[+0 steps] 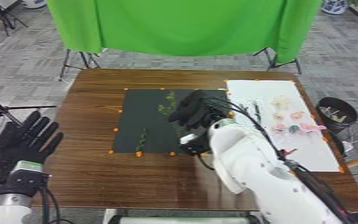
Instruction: Arrange flowers
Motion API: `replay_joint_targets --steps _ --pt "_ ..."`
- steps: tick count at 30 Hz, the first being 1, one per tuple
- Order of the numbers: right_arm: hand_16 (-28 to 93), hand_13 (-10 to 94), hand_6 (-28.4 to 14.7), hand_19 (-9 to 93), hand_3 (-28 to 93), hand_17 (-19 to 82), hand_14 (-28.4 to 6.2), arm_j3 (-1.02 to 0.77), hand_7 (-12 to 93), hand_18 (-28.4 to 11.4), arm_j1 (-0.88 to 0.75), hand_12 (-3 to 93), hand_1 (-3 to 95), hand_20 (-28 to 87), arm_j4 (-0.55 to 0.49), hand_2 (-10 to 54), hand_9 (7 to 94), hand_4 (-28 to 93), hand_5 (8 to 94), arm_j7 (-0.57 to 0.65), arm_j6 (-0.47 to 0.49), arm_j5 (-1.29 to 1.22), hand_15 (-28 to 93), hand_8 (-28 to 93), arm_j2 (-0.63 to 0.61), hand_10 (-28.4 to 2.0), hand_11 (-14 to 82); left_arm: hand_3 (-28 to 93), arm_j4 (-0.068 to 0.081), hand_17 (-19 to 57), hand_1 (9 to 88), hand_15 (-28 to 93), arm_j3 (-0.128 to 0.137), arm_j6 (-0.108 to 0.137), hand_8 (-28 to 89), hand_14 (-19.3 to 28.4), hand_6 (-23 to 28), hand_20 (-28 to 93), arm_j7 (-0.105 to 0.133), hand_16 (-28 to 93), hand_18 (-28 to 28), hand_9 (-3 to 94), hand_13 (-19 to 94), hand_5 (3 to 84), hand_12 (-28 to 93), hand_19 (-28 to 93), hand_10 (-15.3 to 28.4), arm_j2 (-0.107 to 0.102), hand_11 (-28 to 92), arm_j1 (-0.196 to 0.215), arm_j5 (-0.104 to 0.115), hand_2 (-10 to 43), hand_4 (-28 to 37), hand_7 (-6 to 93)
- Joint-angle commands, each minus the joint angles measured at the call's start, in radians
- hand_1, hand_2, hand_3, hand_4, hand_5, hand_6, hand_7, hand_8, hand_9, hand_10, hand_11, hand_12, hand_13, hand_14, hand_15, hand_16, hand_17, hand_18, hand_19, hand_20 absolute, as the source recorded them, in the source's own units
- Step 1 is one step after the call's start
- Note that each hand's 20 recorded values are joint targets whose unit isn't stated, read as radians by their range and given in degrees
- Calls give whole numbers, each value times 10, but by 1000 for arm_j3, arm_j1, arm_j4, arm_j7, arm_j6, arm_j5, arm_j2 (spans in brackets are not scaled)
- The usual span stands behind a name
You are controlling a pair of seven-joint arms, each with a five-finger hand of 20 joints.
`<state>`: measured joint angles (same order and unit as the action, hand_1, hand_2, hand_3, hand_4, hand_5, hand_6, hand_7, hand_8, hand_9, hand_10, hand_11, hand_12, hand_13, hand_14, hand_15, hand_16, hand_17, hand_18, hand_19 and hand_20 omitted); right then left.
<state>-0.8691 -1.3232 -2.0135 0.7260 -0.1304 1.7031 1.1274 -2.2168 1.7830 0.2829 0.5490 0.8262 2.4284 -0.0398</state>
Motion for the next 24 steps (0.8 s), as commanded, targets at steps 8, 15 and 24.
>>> replay_joint_targets --steps 8,15,24 --pt "252 766 -4 889 697 392 -95 79 396 -231 -11 400 546 327 114 -95 845 -283 739 -53 11 61 561 121 51 -101 201 720 9 -76 287 341 -10 6 -88 161 93 72 -47 -68 156 341 230 411 112 397 158 4 185 -19 -17 111 -283 142" --pt "249 765 -6 886 701 392 -96 126 400 -231 20 401 545 329 190 -95 848 -283 738 -41 -6 162 560 112 75 -102 198 721 20 -76 286 340 -2 17 -88 162 93 72 -53 -67 156 341 230 411 112 396 159 7 184 -29 -11 111 -283 142" --pt "246 760 -11 876 710 389 -98 150 389 -231 9 394 536 328 199 -95 841 -281 728 -52 24 263 547 95 60 -102 178 722 17 -76 286 340 4 12 -87 161 93 72 -47 -67 157 341 231 411 112 396 158 11 184 -21 -18 110 -283 142"
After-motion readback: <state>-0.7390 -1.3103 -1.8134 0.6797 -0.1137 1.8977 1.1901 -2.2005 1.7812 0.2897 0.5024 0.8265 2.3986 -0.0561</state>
